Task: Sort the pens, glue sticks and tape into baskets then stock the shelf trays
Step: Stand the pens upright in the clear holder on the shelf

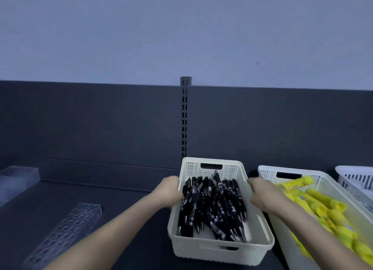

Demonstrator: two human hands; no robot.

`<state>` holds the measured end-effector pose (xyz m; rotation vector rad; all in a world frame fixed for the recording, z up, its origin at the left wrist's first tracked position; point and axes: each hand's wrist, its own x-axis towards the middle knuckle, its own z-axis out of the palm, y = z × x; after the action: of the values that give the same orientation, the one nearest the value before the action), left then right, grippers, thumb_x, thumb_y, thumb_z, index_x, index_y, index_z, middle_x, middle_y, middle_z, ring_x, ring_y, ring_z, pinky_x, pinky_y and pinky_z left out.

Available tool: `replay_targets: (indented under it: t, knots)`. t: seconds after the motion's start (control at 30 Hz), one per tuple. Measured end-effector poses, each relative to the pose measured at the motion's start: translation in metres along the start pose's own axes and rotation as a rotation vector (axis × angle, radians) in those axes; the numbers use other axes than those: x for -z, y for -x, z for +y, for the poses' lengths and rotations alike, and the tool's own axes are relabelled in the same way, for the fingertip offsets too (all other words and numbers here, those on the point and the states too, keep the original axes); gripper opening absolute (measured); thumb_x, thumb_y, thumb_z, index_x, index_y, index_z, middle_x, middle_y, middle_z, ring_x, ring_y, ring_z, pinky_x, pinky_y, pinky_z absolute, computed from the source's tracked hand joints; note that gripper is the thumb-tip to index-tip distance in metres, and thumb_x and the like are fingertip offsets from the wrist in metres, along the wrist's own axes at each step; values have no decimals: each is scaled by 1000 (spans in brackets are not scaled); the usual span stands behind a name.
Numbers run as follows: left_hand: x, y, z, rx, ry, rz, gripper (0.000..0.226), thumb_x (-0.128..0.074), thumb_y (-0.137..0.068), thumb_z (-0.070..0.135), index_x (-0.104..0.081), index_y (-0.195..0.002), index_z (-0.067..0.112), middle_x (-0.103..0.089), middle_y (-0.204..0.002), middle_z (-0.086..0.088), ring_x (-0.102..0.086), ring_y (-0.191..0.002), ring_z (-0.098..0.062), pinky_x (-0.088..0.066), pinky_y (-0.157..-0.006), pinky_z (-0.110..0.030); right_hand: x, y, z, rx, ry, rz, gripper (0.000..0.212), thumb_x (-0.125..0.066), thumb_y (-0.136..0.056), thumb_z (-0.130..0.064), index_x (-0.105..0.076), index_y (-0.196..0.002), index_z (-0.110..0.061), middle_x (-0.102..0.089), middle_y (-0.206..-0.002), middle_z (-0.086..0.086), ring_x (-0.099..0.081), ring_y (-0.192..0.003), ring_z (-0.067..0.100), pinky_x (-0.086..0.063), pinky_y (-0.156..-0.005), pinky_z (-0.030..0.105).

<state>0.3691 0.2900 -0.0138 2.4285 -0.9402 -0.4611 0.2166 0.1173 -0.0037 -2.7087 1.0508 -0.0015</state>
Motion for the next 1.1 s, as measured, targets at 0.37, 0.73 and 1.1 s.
replay_targets:
  t: [0.37, 0.73, 1.1]
  knots:
    - [79, 5, -101, -60, 99, 81, 22, -50, -84, 9, -59, -104, 4, -63, -96, -7, -61, -90, -24, -48, -70, -31, -18, 8, -101, 101, -176, 127, 24, -45, -74, 3, -57, -93, -5, -62, -87, 6, -58, -95, 28, -38, -64, 26]
    - [104, 4, -234, -97, 153, 46, 19, -50, -83, 3, -59, -99, 1, -61, -90, -10, -54, -76, -21, -38, -58, -28, -86, 34, -237, -119, -344, 44, 36, -39, -87, 3, -49, -120, -3, -57, -110, 15, -54, -110, 31, -40, -74, 29]
    - [48, 17, -264, -116, -60, 60, 2, -42, -89, 8, -43, -90, 8, -56, -81, -7, -49, -68, -23, -38, -60, -34, -165, 41, -239, -266, -300, 169, 53, -38, -83, 10, -39, -136, 2, -55, -122, 22, -54, -111, 37, -43, -92, 37]
